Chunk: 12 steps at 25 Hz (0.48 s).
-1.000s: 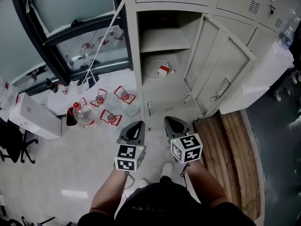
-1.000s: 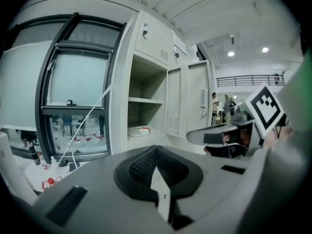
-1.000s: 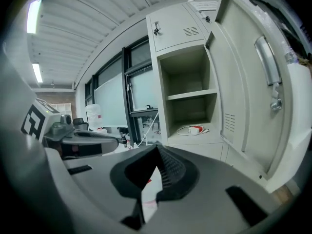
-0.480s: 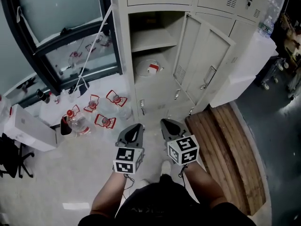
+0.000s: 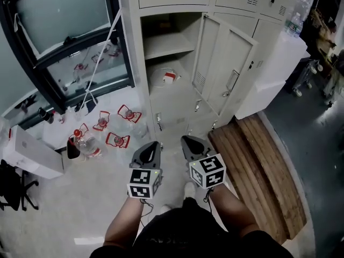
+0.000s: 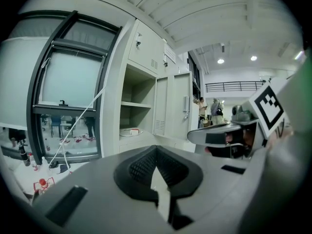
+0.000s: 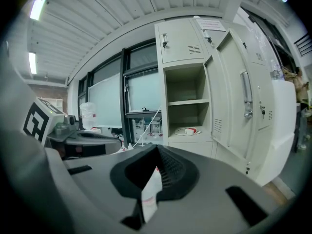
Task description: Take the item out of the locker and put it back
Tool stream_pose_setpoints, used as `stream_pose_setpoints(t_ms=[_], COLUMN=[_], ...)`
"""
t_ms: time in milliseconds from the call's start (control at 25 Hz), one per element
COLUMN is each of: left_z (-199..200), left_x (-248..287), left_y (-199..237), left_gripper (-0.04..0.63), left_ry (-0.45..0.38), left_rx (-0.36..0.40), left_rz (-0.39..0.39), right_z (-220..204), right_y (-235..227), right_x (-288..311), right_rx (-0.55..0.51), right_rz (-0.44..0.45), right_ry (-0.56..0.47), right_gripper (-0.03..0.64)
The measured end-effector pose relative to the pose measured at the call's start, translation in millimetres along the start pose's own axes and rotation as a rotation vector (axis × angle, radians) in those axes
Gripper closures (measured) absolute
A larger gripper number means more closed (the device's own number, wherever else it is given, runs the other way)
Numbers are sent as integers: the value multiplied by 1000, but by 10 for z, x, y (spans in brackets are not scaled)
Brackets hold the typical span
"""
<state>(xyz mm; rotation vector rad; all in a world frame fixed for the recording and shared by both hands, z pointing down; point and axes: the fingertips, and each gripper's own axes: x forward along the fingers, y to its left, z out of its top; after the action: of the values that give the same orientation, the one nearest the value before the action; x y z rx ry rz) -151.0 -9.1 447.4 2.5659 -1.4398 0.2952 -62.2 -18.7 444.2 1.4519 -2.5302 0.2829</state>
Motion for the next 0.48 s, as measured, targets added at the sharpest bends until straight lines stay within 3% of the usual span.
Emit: stream_pose_setpoints(t_ms=[480], left_z=[-24], left_x=[-14], left_y=[-68], left_gripper=[591], left_ry=[6], left_rx=[10], left_rz=[-18], right_z=[-14], right_y=[-1], right_x=[-37], right_rx=[11], right_rz=[-6], right_ry=[-6], right_gripper=[617])
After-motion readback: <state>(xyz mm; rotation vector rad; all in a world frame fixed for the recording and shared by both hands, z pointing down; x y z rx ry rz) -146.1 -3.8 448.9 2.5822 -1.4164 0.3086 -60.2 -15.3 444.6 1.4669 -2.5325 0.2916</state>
